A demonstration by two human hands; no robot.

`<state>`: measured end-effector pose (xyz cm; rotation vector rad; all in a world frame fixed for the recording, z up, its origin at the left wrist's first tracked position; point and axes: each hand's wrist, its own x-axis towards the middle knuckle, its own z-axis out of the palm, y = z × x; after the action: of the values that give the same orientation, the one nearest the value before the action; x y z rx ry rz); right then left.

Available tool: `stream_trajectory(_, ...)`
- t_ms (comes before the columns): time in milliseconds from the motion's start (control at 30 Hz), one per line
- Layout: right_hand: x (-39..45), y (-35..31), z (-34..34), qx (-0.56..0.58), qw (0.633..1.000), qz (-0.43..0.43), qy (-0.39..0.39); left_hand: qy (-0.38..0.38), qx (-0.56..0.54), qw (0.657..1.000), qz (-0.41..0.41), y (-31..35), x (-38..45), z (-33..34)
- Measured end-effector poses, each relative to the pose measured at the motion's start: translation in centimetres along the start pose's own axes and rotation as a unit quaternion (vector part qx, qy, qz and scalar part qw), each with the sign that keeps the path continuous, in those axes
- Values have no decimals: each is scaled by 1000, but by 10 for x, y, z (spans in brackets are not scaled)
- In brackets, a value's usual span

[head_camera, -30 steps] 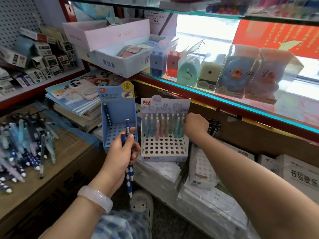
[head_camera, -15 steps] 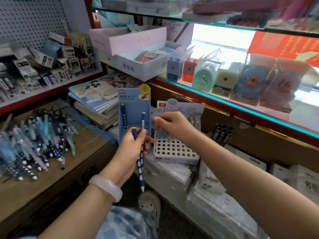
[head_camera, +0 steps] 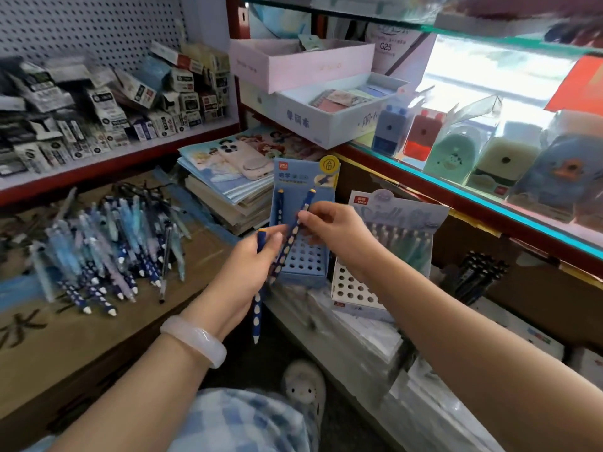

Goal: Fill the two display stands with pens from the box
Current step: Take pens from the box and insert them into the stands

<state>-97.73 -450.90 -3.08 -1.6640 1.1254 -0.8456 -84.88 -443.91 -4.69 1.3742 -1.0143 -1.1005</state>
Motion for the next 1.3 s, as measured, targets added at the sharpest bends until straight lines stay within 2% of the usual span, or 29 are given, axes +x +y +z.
stream_trajectory(67, 17, 0, -3, 68, 996, 19, 52, 15, 4, 1000, -9, 4, 5, -13)
stream_trajectory(100, 26, 1, -5, 66, 994, 19, 82, 18, 0, 1000, -16, 4, 8, -20)
stream_trajectory(233, 66, 17, -2, -61, 983, 5, 173, 42, 14, 999, -14, -4, 17, -41)
stream_trajectory(400, 93, 35, 21, -241, 962, 1, 126, 40, 51, 998, -26, -18, 33, -48)
stream_trajectory(567, 100, 47, 30, -260, 958, -31, 118, 47, 53, 997, -28, -22, 39, -46)
stream_trajectory(700, 104, 48, 33, -284, 953, -40, 98, 59, 100, 993, -26, -25, 44, -50)
stream_trajectory(900, 108, 58, 42, -418, 908, -9, 35, 55, 79, 994, -49, -25, 44, -55)
stream_trajectory(1000, 112, 60, 47, -409, 911, 10, 49, 3, 8, 999, -43, -20, 36, -58)
stream_trajectory(1067, 113, 62, 50, -406, 912, 15, 57, -12, 16, 999, -26, -17, 33, -62)
stream_trajectory(1133, 109, 67, 51, -399, 915, 35, 52, -12, 7, 1000, -27, -19, 32, -63)
stream_trajectory(1233, 90, 73, 55, -376, 924, 46, 54, 7, -65, 995, -76, -21, 35, -63)
stream_trajectory(1300, 78, 67, 59, -296, 952, 27, 70, 8, -98, 990, -98, -22, 37, -62)
